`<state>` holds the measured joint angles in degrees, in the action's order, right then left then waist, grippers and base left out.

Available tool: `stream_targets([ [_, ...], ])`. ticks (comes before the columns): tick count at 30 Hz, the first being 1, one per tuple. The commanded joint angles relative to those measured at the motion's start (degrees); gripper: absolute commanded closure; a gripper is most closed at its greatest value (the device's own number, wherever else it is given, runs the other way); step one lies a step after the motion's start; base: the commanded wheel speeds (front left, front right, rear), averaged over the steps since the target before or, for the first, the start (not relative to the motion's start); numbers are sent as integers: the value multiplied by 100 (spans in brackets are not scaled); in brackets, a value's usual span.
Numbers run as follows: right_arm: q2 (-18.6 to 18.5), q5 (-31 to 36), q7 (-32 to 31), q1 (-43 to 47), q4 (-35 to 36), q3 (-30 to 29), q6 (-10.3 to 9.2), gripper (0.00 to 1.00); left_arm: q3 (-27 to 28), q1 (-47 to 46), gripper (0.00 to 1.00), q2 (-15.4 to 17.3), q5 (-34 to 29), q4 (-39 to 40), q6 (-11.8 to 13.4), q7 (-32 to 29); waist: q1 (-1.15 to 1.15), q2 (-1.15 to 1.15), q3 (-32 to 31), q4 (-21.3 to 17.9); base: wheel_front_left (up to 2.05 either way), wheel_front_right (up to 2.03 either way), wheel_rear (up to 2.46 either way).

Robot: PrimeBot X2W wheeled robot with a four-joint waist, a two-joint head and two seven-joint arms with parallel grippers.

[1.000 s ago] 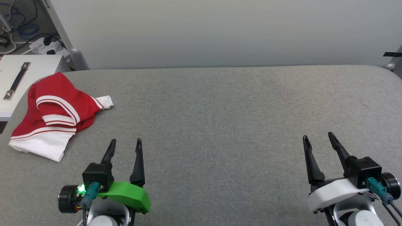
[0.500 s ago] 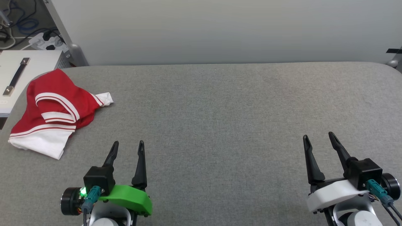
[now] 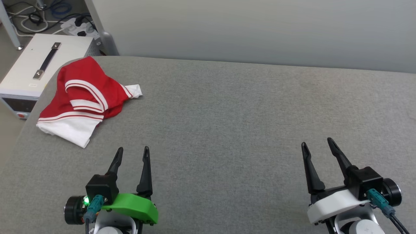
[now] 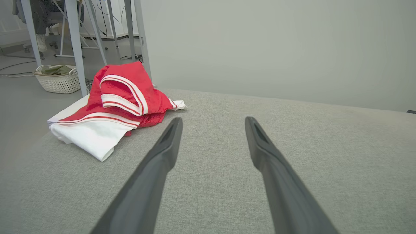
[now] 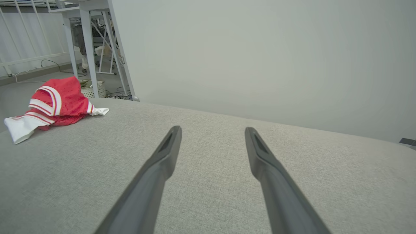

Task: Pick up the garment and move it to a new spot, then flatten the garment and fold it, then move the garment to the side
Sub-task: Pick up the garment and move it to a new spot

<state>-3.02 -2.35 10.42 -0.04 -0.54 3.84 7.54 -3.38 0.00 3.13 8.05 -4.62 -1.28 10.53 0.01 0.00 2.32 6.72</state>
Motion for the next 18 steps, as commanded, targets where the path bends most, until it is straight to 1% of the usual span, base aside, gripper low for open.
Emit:
stream_targets([
  [1,10,-4,69,55,-31,57,-4,0,-10,26,0,-18,21,-20,-18,52,-1,0,-35,296,0,0,0],
  [10,11,-57,175,84,-80,285,-4,0,13,104,0,-20,7,-62,-97,160,-1,0,-144,957,0,0,0],
  [18,12,-128,268,130,-142,399,-5,0,-30,177,0,-22,51,-87,-147,254,-1,0,-206,1458,0,0,0],
])
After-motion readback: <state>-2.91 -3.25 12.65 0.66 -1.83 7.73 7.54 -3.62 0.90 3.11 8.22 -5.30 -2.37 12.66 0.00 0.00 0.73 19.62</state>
